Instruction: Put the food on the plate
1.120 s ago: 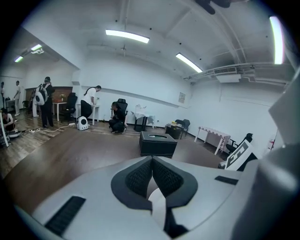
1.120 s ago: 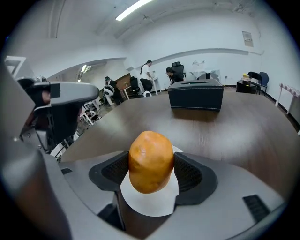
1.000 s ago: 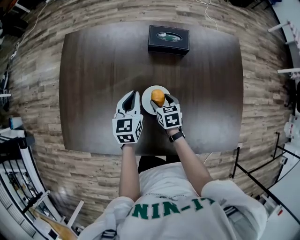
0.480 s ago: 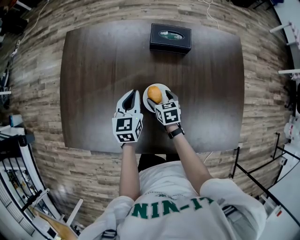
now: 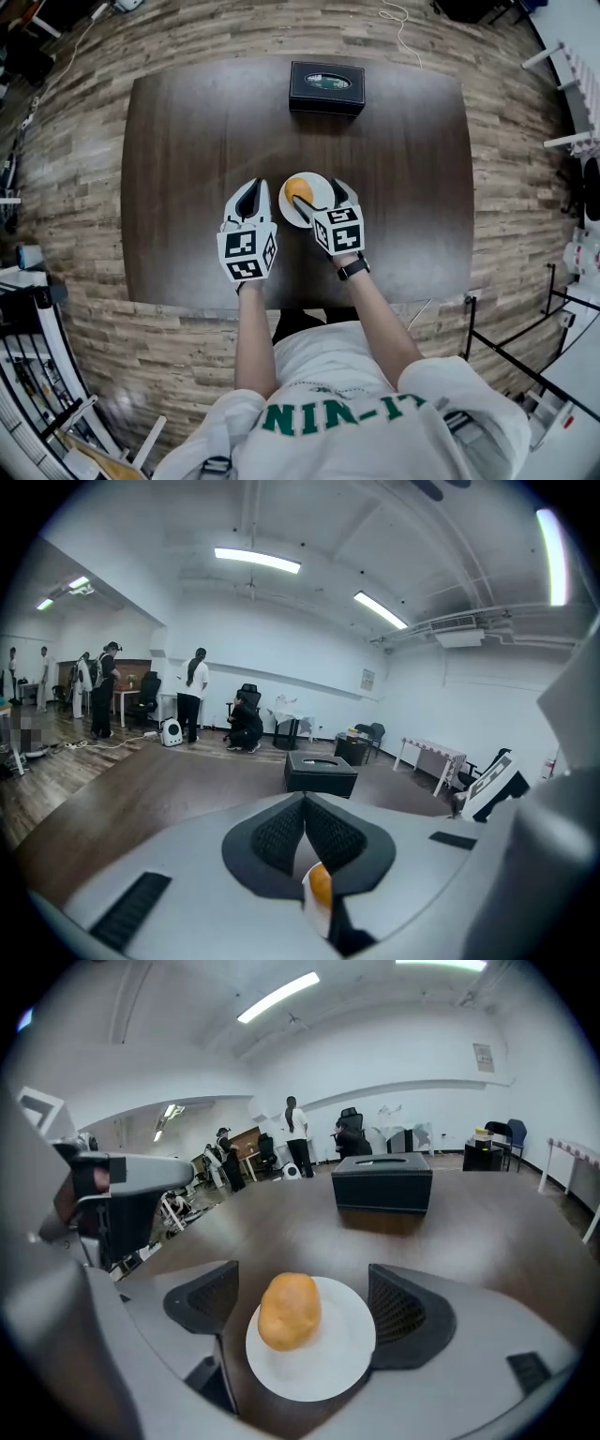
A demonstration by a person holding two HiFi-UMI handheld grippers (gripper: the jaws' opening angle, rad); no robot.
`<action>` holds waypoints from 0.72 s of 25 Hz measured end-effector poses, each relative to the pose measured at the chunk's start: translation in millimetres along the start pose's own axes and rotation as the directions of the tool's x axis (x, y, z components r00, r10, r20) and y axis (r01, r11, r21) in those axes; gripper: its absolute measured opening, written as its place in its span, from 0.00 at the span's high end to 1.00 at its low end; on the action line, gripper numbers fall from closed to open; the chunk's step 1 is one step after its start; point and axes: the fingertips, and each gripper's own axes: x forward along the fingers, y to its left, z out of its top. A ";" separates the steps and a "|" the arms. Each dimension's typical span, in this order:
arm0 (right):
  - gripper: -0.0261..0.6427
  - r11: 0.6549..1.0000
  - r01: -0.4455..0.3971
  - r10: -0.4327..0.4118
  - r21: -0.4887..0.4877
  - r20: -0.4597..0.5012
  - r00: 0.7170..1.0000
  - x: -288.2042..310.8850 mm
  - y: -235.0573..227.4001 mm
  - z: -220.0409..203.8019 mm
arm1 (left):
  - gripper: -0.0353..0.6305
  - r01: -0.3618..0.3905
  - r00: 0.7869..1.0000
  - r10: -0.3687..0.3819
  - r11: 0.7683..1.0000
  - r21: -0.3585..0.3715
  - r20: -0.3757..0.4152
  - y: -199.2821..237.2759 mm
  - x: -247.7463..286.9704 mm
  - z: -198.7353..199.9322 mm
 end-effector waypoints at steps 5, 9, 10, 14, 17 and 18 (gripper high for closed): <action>0.39 0.999 0.049 -0.050 0.013 0.120 0.991 -39.7 -13.5 36.5 | 0.92 0.012 0.999 -0.013 1.000 0.023 0.035 -8.6 -10.2 21.3; 0.46 0.996 0.086 -0.090 0.025 0.216 0.972 -74.1 -23.0 70.4 | 0.92 0.031 0.996 -0.036 0.998 0.057 0.079 -17.7 -18.0 46.8; 0.49 0.995 0.093 -0.095 0.023 0.239 0.966 -83.8 -23.4 77.7 | 0.93 0.035 0.995 -0.041 0.997 0.064 0.091 -20.6 -21.8 53.1; 0.59 0.993 0.115 -0.108 -0.002 0.334 0.936 -127.4 -25.1 105.8 | 0.93 0.055 0.988 -0.067 0.994 0.091 0.138 -42.8 -36.1 79.7; 0.67 0.993 0.119 -0.109 0.001 0.405 0.908 -156.0 -23.3 128.7 | 0.92 0.075 0.980 -0.097 0.989 0.131 0.176 -61.4 -44.8 103.9; 0.70 0.993 0.116 -0.105 0.001 0.426 0.898 -164.7 -21.2 135.1 | 0.92 0.078 0.977 -0.104 0.987 0.141 0.188 -65.8 -48.8 110.8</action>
